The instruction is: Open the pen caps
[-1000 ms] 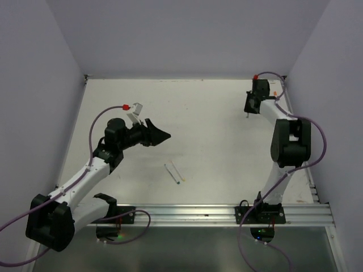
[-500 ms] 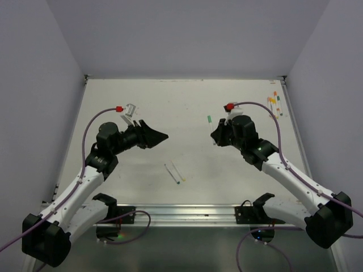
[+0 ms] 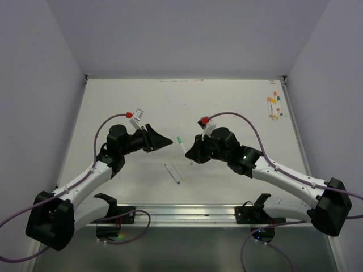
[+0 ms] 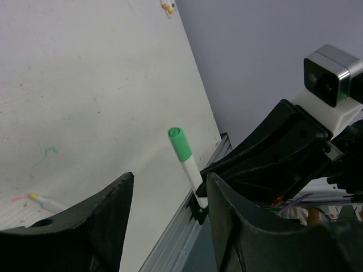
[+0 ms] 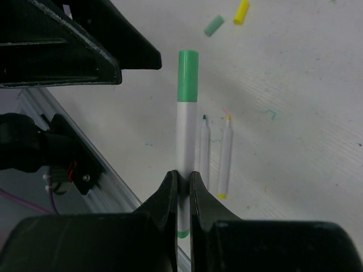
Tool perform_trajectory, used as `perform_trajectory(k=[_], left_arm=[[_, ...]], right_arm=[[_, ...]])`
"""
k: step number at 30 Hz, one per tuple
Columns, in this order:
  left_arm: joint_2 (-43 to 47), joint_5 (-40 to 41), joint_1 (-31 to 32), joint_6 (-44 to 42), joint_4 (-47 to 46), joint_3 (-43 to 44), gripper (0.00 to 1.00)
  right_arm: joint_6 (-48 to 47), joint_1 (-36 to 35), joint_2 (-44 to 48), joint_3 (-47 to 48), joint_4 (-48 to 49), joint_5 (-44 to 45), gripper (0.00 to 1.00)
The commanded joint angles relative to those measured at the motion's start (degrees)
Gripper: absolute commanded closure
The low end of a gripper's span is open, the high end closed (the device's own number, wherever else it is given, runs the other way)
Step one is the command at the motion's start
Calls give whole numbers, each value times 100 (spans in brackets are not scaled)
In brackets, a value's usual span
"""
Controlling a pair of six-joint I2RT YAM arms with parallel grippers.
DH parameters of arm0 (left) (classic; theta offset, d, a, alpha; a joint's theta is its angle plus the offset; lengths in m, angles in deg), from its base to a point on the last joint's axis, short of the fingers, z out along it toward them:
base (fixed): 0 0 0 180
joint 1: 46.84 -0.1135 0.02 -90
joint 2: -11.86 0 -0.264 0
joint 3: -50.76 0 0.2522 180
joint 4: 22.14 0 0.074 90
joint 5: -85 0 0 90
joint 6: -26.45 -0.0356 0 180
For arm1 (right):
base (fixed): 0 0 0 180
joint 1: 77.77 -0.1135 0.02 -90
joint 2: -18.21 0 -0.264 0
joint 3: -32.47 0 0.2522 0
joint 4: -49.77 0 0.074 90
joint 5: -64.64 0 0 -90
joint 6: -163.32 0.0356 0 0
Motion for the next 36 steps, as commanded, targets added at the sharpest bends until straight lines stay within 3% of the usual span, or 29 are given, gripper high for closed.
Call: perform_trajectory(k=[1,14,26,30,35,36], left_arm=[[-4,-124,61,179,-619,-2,43],[31,-36,122,109,-549,-169,48],[154,-62,122,91,-479,-230,67],[145,-88,122,100,-514,-230,76],[145,-106,122,118,-523,-222,100],[145,-106,113,118,-523,-221,100]], right_arm=[[368,-261,-160,-111,814,-277,100],[597,-894,-661,12,1378,110,100],[492,-930,-652,-15,1334,496,100],[492,-938,-661,-14,1343,523,100],[492,-939,-644,-23,1395,532,100],[483,-947,-652,-23,1396,532,100]])
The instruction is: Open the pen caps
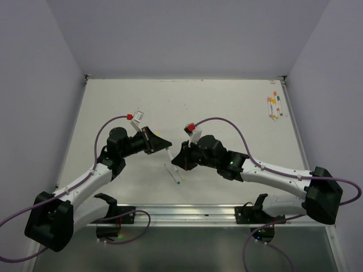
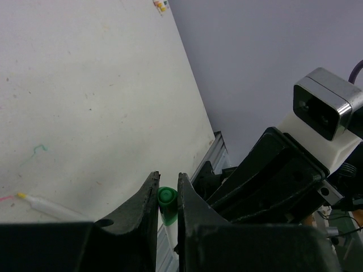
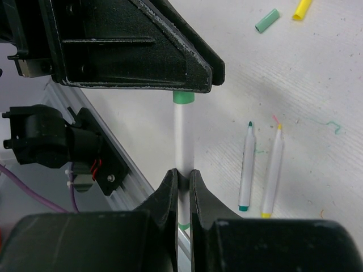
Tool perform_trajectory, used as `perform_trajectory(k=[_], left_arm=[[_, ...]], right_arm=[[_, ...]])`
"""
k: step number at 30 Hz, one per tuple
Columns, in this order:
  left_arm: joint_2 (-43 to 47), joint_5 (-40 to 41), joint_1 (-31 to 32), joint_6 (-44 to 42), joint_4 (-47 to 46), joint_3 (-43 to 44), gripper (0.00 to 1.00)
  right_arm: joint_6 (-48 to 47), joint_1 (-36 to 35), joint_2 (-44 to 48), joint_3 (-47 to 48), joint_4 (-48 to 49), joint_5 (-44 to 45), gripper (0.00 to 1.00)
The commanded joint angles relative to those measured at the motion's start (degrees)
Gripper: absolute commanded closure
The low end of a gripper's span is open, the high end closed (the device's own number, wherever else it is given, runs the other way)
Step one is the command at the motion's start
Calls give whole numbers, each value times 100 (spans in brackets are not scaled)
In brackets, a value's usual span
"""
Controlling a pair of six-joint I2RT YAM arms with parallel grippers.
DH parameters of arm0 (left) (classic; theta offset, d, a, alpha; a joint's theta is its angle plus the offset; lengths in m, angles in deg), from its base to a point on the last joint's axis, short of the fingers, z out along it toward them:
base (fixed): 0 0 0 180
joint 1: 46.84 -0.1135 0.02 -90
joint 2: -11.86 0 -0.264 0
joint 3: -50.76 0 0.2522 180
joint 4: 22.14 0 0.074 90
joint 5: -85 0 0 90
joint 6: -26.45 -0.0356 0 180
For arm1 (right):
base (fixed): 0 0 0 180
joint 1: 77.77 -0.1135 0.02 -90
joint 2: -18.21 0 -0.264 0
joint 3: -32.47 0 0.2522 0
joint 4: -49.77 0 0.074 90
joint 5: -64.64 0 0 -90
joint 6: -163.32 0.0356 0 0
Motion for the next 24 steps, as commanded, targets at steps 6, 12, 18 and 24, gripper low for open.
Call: perform_trajectory(k=[6,12,18,24], left_arm=[[66,-119,11,-39,-121,10,100],[4,-172,11,101,-235,54,100],[-65,308,11,-48,526,308,100],[-926,996,-138,-216,1470,1231,100]], right_arm=[[-167,10,-207,301,244,195,68],[-158,10,-743,539,419,-15,69],[-132,-34,-867,452,429,-43,100],[-132,-411,-1200,441,-308,772,100]])
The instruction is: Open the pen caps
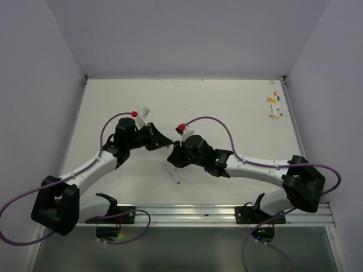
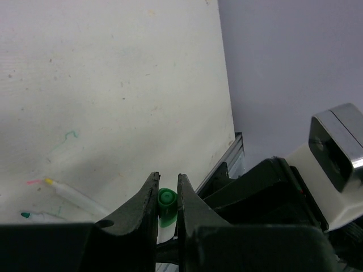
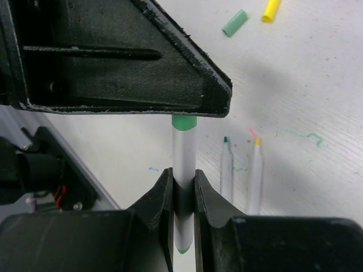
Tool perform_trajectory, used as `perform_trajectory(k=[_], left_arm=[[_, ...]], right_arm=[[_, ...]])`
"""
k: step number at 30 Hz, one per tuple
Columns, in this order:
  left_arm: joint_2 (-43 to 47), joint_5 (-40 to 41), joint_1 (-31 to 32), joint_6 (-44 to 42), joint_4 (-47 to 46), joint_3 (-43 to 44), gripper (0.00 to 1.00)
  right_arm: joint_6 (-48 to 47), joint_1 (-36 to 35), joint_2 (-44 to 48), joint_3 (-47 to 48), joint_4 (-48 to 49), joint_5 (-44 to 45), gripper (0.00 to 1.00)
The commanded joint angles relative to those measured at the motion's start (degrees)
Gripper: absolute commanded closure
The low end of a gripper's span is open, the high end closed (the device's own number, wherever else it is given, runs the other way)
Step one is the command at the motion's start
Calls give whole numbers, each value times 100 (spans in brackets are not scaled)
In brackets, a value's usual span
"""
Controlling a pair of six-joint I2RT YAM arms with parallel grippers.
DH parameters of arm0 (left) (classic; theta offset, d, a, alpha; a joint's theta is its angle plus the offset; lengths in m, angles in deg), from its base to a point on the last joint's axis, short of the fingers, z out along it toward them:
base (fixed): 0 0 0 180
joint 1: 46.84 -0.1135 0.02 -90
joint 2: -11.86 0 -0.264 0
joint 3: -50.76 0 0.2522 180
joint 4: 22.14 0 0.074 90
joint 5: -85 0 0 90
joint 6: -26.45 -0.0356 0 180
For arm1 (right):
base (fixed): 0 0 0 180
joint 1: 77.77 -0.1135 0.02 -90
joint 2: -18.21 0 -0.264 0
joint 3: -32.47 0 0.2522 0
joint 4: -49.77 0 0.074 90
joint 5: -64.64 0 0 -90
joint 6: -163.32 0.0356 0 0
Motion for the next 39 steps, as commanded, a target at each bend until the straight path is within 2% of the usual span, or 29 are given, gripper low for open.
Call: perform_trajectory(k=[1,2,5,8,13,22,23,27,32,39], left_arm=[[-469,715,-243,-8,349,669,100],[-558,759,-314,-7,418,749,100],[-761,908,-718,-183,480,934,100],[-814,786,-1113,-245,437,900,100],[-498,1031,-1246,-412,578,829,100],[-49,2322,-1325,-350,1122,1189,100],[-49,2637,-1334,-341,1479,1268,100],[170,3482,-1404,-377,1807,1506,100],[285,3948,-1650,-561,2185,1848,100],[311,3634,-1888,-701,2081,1919,100]], right_arm=[[-108,-527,-291,140,-757,617,100],[-117,-624,-327,184,-1037,1054,100],[-73,-871,-380,220,-1259,1435,100],[-29,-968,-241,167,-1427,1568,100],[-90,-959,24,141,-1769,1752,100],[24,-1003,-64,-44,-1497,1375,100],[6,-1012,-64,-61,-1497,1409,100],[32,-1030,41,-114,-1541,1515,100],[-29,-1021,138,-175,-1568,1542,100],[41,-1021,182,-386,-1400,1593,100]])
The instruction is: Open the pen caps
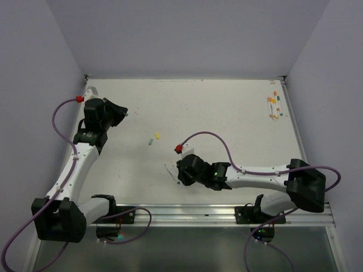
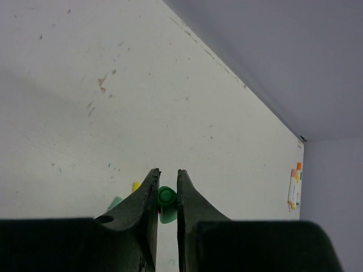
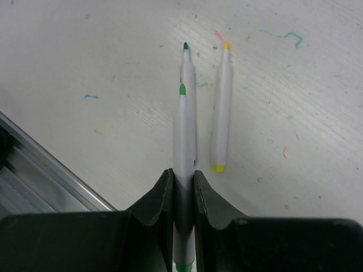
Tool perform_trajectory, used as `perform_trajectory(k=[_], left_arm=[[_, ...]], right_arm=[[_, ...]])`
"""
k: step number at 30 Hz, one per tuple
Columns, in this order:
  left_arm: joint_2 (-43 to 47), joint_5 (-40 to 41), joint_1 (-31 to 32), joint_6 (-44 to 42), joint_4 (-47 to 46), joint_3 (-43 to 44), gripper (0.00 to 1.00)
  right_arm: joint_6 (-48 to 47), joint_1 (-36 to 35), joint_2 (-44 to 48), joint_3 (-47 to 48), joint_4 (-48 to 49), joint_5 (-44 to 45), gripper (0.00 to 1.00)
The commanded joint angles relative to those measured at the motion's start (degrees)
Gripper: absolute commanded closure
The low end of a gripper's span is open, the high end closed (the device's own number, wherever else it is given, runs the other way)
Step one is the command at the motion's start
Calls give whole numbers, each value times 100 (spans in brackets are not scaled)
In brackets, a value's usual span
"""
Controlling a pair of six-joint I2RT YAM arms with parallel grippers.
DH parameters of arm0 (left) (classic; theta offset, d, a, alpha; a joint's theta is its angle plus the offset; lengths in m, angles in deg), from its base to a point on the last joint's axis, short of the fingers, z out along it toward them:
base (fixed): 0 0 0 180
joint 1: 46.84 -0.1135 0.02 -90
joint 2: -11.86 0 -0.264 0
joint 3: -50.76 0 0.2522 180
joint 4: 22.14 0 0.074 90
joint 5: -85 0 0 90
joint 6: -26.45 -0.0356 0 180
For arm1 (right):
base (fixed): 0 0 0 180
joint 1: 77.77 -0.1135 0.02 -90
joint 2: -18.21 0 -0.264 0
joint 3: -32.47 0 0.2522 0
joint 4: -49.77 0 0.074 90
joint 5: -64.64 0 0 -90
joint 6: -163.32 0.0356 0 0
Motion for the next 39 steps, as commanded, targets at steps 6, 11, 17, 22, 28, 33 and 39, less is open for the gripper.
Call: perform_trajectory(k=[6,11,17,22,28,33,39], left_arm=[[285,-936,-23,-828,-638,-345,100],[663,-1884,-23,-1084,-1042,-986,100],[-45,-2992,116,-1355,-1614,-1093,100],[-1110,-3074,609,-1760,-1290,-487,100],[-1954,-1932,1154,-1910,-789,337,100],[-2921,-991,1427,-2138,-78,1078,100],[-3607,-349,1559,-2244,293,1579,100]], right_arm=[[-204,656,200,-135,-331,247,100],[-608,1221,34,-381,345,-386,100],[-925,1230,-660,-189,716,-685,100],[-821,1230,-1065,-206,1189,-852,100],[-759,1230,-1188,-347,1366,-844,77],[-767,1230,-1127,-391,1410,-852,61],[-715,1230,-864,-417,1366,-809,56]])
